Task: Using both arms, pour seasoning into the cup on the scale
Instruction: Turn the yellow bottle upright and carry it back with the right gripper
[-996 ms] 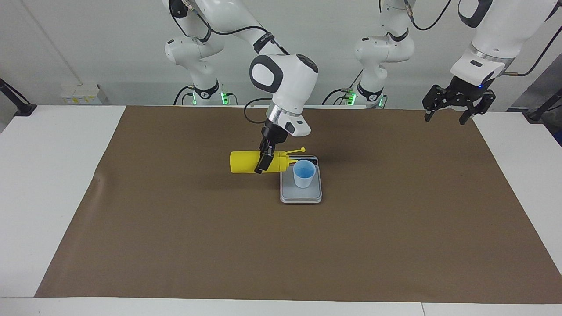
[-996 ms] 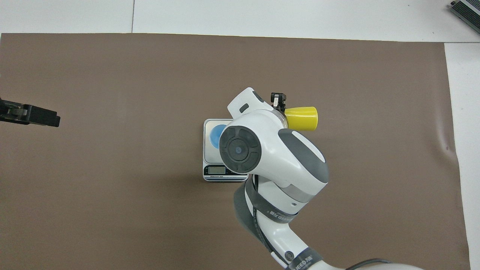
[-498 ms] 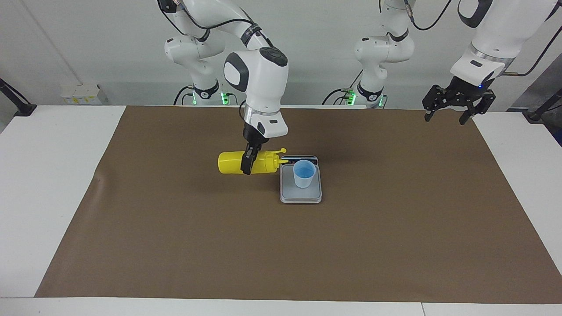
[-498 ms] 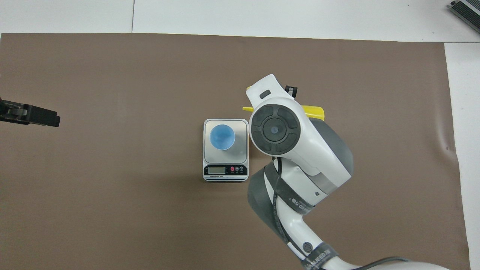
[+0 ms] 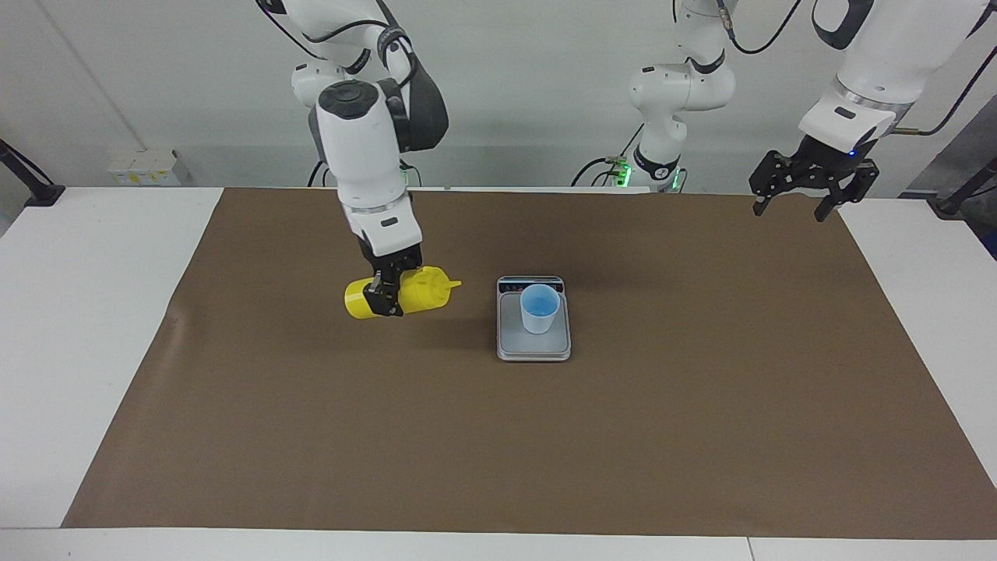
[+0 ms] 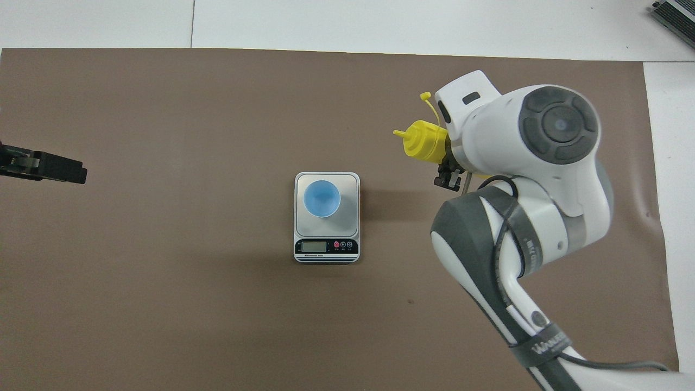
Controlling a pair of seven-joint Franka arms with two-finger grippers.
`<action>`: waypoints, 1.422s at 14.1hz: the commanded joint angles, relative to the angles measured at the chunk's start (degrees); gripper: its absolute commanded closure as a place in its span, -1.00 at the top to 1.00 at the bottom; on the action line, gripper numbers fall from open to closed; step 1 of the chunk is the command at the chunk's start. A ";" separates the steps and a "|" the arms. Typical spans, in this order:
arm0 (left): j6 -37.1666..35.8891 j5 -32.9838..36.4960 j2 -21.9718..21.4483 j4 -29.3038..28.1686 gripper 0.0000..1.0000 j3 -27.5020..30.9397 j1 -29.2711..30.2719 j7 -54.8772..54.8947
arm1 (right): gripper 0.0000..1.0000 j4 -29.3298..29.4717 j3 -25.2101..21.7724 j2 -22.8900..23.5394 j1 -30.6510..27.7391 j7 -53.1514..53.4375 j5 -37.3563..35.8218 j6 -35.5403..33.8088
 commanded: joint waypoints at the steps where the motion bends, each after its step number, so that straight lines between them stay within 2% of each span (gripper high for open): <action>1: -0.59 -0.84 -1.36 -1.28 1.00 -0.18 0.75 0.34 | -1.00 -2.78 0.65 -1.79 -4.78 -8.93 8.23 1.59; 6: -0.59 -0.84 -1.36 -1.28 1.00 -0.18 0.75 0.34 | -1.00 -12.17 0.57 -4.77 -9.01 -20.80 24.49 11.06; 9: -0.59 -0.93 -1.36 -1.28 1.00 -0.18 0.75 0.34 | -1.00 -13.94 0.65 -4.78 -11.46 -26.60 30.91 11.61; 12: -0.59 -0.84 -1.36 -1.28 1.00 -0.18 0.75 0.34 | -1.00 -17.62 0.56 -4.69 -13.66 -36.61 43.20 14.59; 20: -0.59 -0.84 -1.36 -1.28 1.00 -0.18 0.75 0.34 | -1.00 -22.99 0.56 -3.20 -19.82 -54.38 63.52 13.81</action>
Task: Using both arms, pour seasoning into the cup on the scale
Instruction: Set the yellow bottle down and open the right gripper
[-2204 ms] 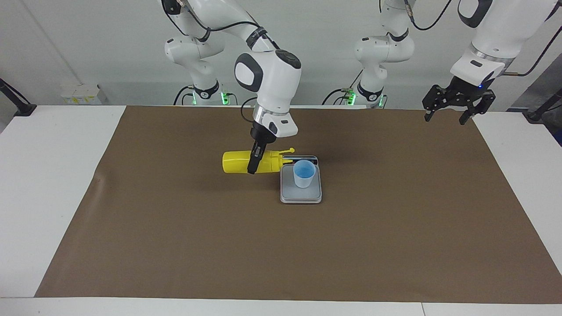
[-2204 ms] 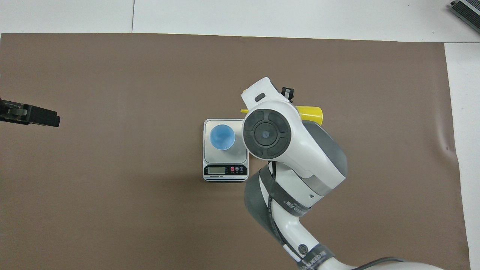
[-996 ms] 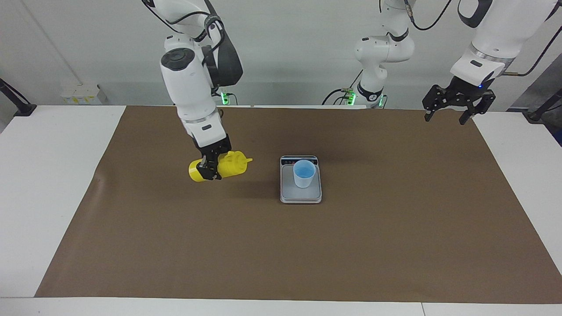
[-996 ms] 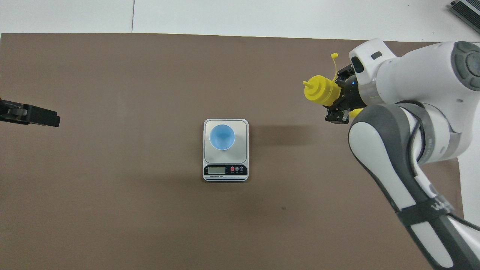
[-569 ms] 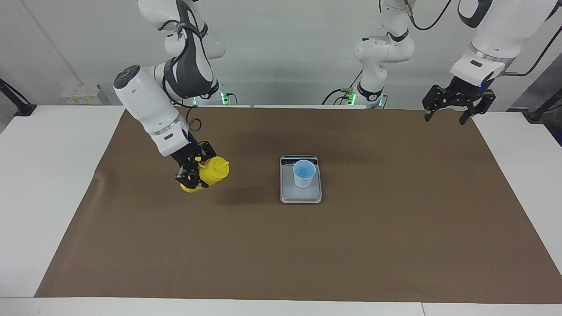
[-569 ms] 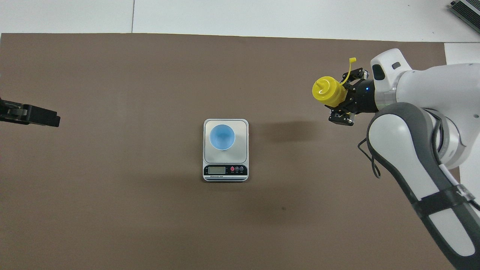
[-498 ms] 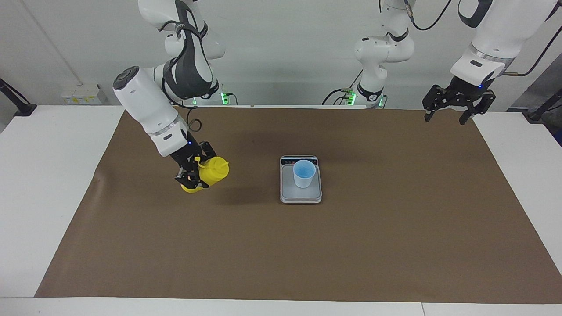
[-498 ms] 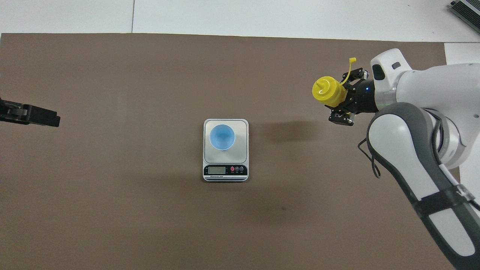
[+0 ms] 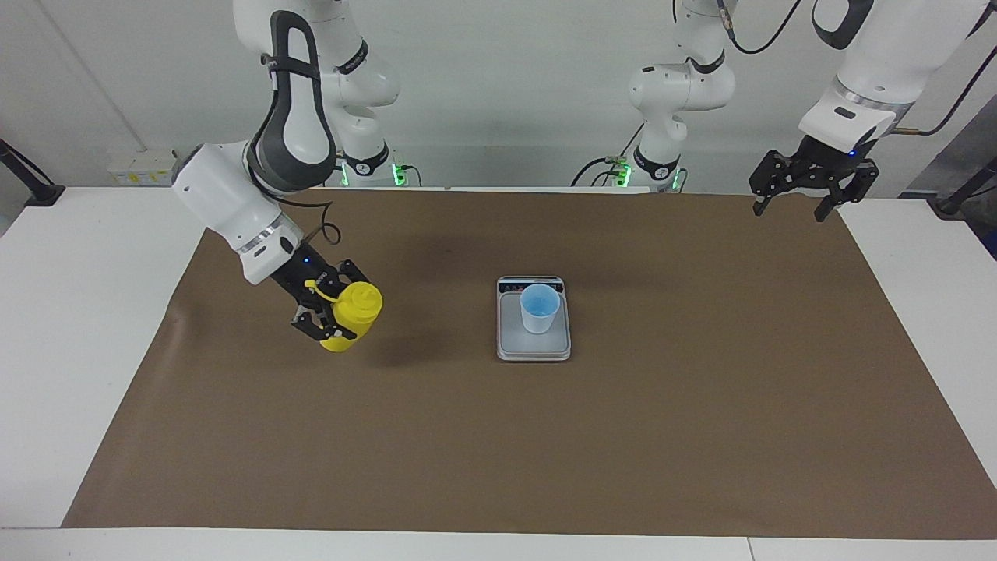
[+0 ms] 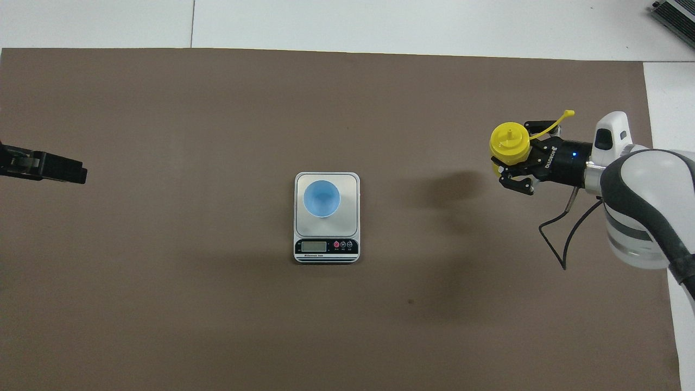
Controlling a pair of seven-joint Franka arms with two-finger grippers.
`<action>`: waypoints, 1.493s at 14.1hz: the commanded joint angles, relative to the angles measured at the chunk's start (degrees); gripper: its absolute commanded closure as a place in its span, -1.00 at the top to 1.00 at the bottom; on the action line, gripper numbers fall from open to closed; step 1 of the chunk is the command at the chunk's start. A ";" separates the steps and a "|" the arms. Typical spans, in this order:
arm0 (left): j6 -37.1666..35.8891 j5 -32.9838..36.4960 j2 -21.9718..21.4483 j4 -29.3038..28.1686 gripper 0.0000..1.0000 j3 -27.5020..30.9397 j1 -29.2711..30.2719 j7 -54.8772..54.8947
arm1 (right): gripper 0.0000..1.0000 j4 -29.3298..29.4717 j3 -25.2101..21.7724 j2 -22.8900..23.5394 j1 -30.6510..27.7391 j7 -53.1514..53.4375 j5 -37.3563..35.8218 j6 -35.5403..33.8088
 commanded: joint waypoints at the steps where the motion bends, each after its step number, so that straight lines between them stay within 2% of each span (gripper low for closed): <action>1: -0.59 -0.84 -1.36 -1.28 1.00 -0.18 0.75 0.34 | -1.00 -2.40 0.68 -0.43 -2.28 -6.17 5.58 -0.64; 4: -0.59 -0.84 -1.36 -1.28 1.00 -0.18 0.75 0.34 | -1.00 -2.75 0.68 0.28 -4.04 -7.49 6.82 -3.27; 7: -0.59 -0.84 -1.36 -1.28 1.00 -0.18 0.75 0.34 | -1.00 -4.94 0.68 1.77 -5.88 -15.75 13.93 -4.86; 12: -0.59 -0.84 -1.36 -1.28 1.00 -0.18 0.75 0.34 | -1.00 -5.12 0.68 3.97 -9.92 -18.92 14.47 -10.13; 14: -0.59 -0.84 -1.36 -1.28 1.00 -0.18 0.75 0.34 | -1.00 -5.12 0.68 6.16 -11.16 -21.81 16.30 -12.50; 17: -0.59 -0.84 -1.36 -1.28 1.00 -0.18 0.75 0.34 | -1.00 -5.04 0.68 7.22 -12.21 -23.94 17.02 -13.47; 18: -0.59 -0.84 -1.36 -1.28 1.00 -0.18 0.75 0.34 | -0.25 -4.86 0.68 7.22 -12.13 -24.03 17.11 -13.56; 19: -0.59 -0.93 -1.36 -1.28 1.00 -0.18 0.75 0.34 | 0.99 -4.69 0.68 7.22 -12.13 -23.68 17.37 -13.91; 21: -0.59 -0.84 -1.36 -1.28 1.00 -0.18 0.75 0.34 | 1.00 -4.60 0.68 7.22 -12.30 -23.50 18.51 -14.09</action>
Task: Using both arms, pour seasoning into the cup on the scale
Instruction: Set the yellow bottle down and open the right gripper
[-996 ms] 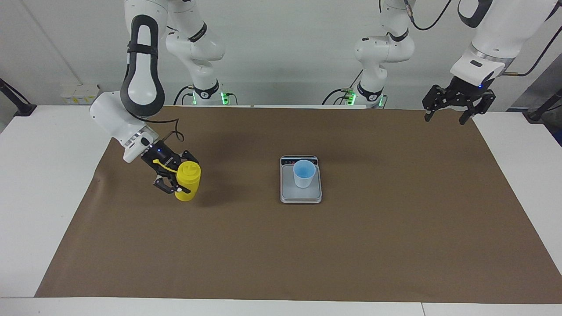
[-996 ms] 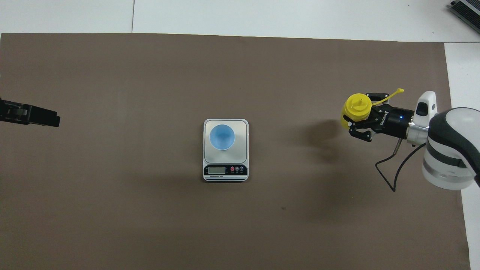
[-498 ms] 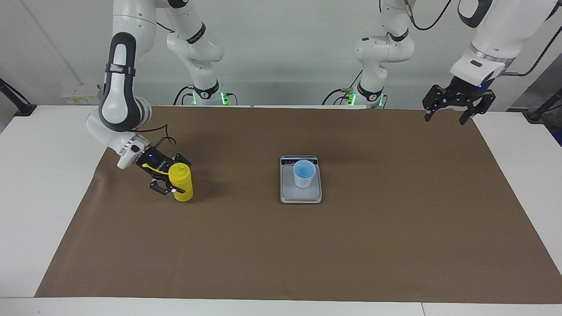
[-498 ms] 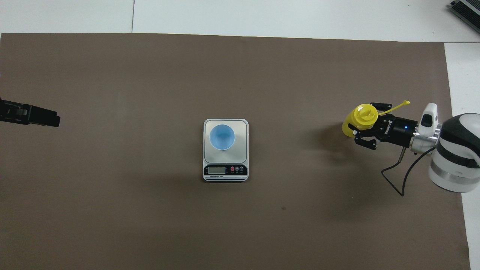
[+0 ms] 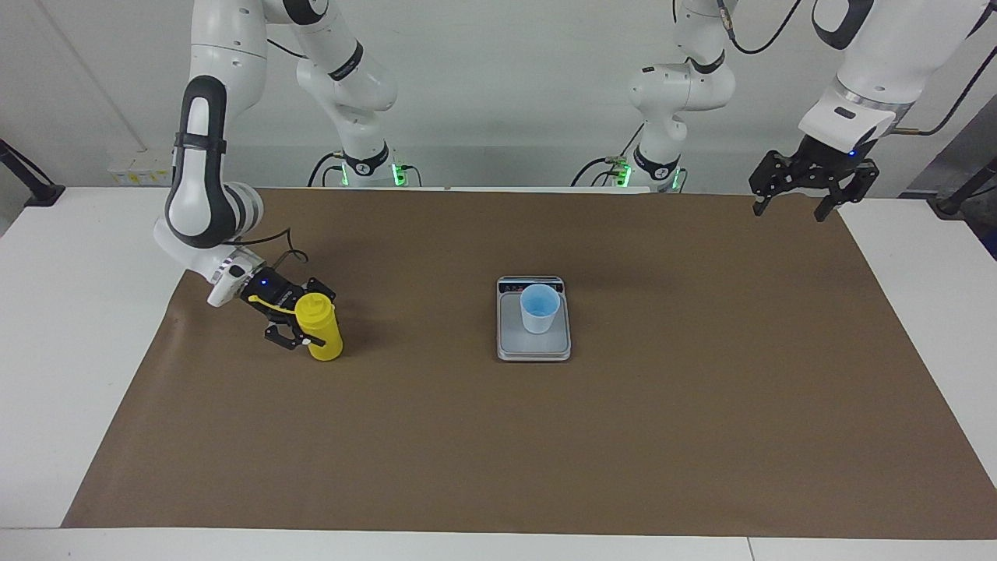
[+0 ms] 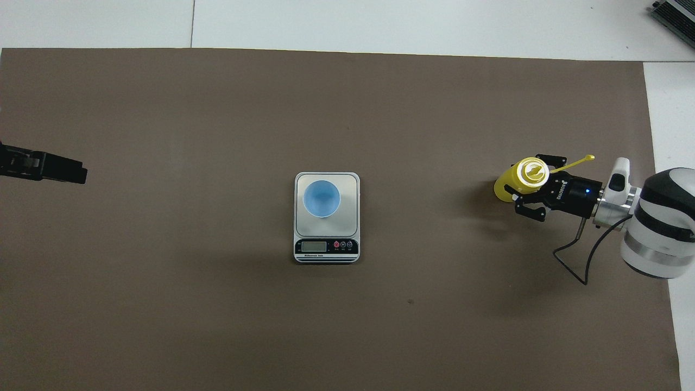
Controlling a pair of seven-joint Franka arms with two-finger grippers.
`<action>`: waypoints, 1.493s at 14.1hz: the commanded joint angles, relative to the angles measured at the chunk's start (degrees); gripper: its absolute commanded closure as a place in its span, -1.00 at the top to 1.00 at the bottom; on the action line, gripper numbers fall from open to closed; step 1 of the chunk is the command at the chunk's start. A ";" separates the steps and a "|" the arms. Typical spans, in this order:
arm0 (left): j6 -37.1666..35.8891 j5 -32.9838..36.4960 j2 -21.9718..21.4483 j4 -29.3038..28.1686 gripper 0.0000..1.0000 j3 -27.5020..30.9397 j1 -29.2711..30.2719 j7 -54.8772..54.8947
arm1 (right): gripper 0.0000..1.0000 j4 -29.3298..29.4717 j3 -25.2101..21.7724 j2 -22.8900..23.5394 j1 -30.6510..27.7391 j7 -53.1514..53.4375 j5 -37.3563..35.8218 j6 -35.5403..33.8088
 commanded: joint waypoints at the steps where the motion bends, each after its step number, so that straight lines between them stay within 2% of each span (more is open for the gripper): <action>1: -0.59 -0.93 -1.36 -1.28 1.00 -0.18 0.75 0.34 | 1.00 0.38 0.60 -0.50 -0.98 -0.73 2.15 -1.44; 7: -0.59 -0.84 -1.36 -1.28 1.00 -0.18 0.75 0.34 | 1.00 0.38 0.25 -2.60 -0.72 2.68 0.23 -0.91; 10: -0.59 -0.84 -1.36 -1.28 1.00 -0.18 0.75 0.34 | 1.00 0.38 -0.01 -4.10 -1.07 3.22 -7.67 -0.65; 14: -0.59 -0.84 -1.36 -1.28 1.00 -0.18 0.75 0.34 | 1.00 0.38 -0.10 -6.21 -4.31 9.01 -25.41 -1.09; 17: -0.59 -0.84 -1.36 -1.28 1.00 -0.18 0.75 0.34 | 1.00 0.55 -0.19 -6.65 -6.33 11.21 -30.97 -0.39; 19: -0.59 -0.84 -1.36 -1.28 1.00 -0.18 0.75 0.34 | 1.00 1.26 -0.54 -9.10 -6.87 18.30 -34.47 -0.38; 21: -0.59 -0.84 -1.36 -1.28 1.00 -0.18 0.75 0.34 | 1.00 2.65 -0.37 -11.21 -6.78 27.35 -43.07 -0.56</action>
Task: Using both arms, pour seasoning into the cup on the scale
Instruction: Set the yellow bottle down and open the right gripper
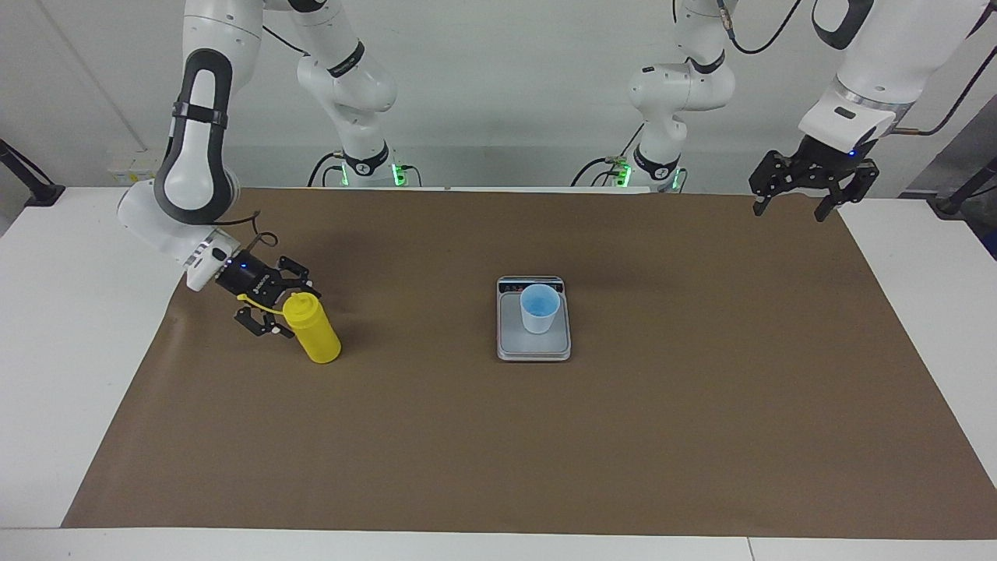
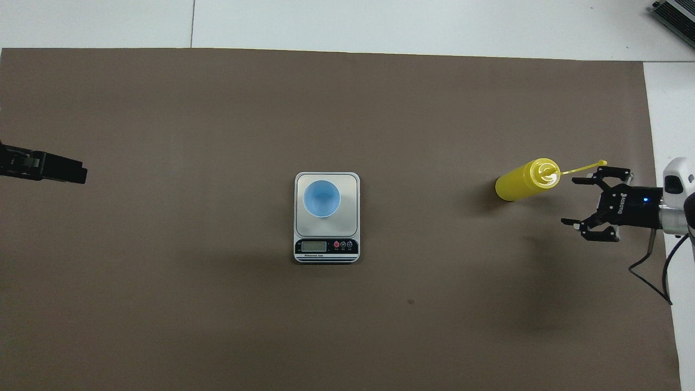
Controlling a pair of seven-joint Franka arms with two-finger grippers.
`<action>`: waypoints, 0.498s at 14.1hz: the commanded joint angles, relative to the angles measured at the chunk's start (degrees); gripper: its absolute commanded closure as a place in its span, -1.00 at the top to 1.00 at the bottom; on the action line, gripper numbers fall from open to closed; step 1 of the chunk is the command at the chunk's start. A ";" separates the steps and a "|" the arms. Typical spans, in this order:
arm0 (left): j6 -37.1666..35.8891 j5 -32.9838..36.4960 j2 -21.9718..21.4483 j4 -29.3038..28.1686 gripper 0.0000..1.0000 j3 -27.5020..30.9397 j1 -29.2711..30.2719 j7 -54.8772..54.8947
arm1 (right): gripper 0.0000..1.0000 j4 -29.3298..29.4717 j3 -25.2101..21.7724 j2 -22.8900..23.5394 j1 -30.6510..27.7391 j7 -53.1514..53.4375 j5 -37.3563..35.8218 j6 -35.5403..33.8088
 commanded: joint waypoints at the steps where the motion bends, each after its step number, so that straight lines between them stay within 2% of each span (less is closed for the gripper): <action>1: -0.59 -0.84 -1.36 -1.28 1.00 -0.18 0.75 0.34 | 1.00 2.47 0.64 -3.35 0.18 12.12 -9.44 -0.52; 4: -0.59 -0.84 -1.36 -1.28 1.00 -0.18 0.75 0.34 | 1.00 6.69 1.08 -5.89 2.72 22.75 -18.58 -0.88; 7: -0.59 -0.84 -1.36 -1.28 1.00 -0.18 0.75 0.34 | 1.00 8.55 1.08 -8.71 6.94 40.67 -27.36 -1.49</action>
